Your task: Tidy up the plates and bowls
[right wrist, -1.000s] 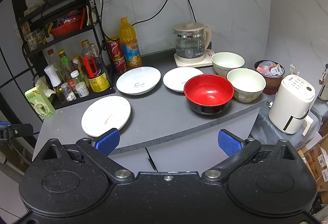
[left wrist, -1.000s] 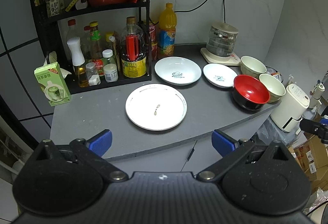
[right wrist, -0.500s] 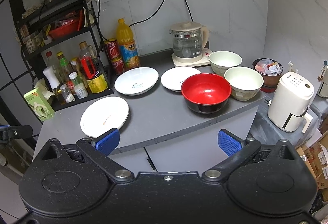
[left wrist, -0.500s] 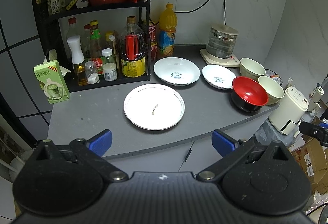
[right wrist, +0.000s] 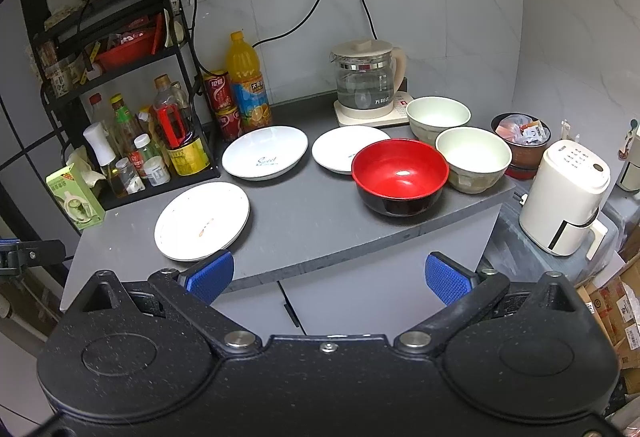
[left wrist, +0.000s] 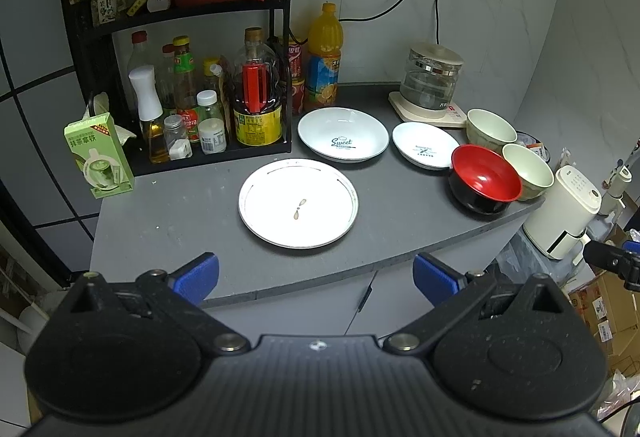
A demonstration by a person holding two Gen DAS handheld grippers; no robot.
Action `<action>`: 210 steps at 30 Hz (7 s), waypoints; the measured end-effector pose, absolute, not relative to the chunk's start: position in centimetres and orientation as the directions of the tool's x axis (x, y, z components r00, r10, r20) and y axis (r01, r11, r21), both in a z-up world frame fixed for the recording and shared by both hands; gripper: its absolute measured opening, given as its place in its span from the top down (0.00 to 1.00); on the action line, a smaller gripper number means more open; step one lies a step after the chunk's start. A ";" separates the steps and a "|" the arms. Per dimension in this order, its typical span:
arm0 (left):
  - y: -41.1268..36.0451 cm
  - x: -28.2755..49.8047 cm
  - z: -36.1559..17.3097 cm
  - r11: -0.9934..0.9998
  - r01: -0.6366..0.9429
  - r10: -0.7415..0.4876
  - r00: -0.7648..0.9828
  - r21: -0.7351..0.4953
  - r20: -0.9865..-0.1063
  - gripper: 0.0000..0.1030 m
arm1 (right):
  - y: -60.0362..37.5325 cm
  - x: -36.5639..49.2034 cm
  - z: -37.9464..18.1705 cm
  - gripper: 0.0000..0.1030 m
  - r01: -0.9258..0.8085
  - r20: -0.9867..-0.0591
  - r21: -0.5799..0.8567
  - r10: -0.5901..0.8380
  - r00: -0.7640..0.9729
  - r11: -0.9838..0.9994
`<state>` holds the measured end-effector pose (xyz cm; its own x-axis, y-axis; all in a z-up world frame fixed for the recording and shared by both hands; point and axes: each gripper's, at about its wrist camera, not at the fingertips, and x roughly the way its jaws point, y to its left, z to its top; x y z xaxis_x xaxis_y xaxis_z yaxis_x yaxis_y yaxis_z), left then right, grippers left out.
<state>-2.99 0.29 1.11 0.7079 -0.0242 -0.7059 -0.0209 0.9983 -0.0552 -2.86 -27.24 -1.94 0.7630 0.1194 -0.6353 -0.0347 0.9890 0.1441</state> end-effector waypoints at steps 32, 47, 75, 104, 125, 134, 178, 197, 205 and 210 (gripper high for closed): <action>-0.9 0.5 0.0 0.999 -0.025 -0.016 0.664 -0.044 -0.748 0.01 | -27.9 1.1 -3.3 0.00 -0.012 -0.685 0.143 0.107 0.721 0.990; -3.8 11.0 -2.3 0.993 0.100 -0.109 0.614 -0.060 -0.782 0.01 | -29.5 8.2 -4.7 0.00 0.100 -0.719 0.136 0.029 0.695 0.986; -11.2 27.1 -4.2 0.945 0.306 -0.269 0.520 -0.117 -0.811 0.01 | -36.7 19.9 -6.8 0.00 0.339 -0.714 0.150 -0.135 0.687 0.929; -29.1 35.6 -6.3 0.970 0.187 -0.232 0.499 -0.157 -0.835 0.03 | -54.0 28.1 -13.2 0.11 0.220 -0.754 0.289 0.079 0.652 0.932; -38.2 38.9 -12.6 0.964 0.206 -0.240 0.384 -0.171 -0.892 0.45 | -59.2 29.8 -20.1 0.56 0.272 -0.821 0.435 0.255 0.510 0.858; -39.6 41.4 -15.7 0.968 0.180 -0.224 0.326 -0.172 -0.918 0.59 | -58.9 31.8 -22.1 0.67 0.265 -0.817 0.487 0.327 0.475 0.832; -32.5 42.1 -9.2 0.933 0.163 -0.360 0.402 -0.321 -0.842 0.92 | -53.3 31.9 -13.5 0.82 0.180 -0.722 0.495 0.288 0.629 0.850; -23.9 39.2 -10.2 0.939 0.085 -0.341 0.383 -0.335 -0.859 0.92 | -46.4 30.8 -13.2 0.78 0.113 -0.753 0.461 0.320 0.575 0.880; -22.9 38.4 -12.3 0.936 0.068 -0.347 0.336 -0.345 -0.876 0.92 | -45.2 30.2 -14.2 0.78 0.126 -0.784 0.434 0.305 0.541 0.892; -22.5 38.2 -13.6 0.939 0.060 -0.339 0.300 -0.337 -0.892 0.91 | -44.8 29.9 -14.8 0.78 0.130 -0.797 0.423 0.301 0.523 0.897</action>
<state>38.24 -22.49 -13.64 0.2999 -0.3393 -0.8916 0.0597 0.9394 -0.3375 29.88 -44.75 -14.75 0.5231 0.3008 -0.7974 0.1299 0.8966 0.4234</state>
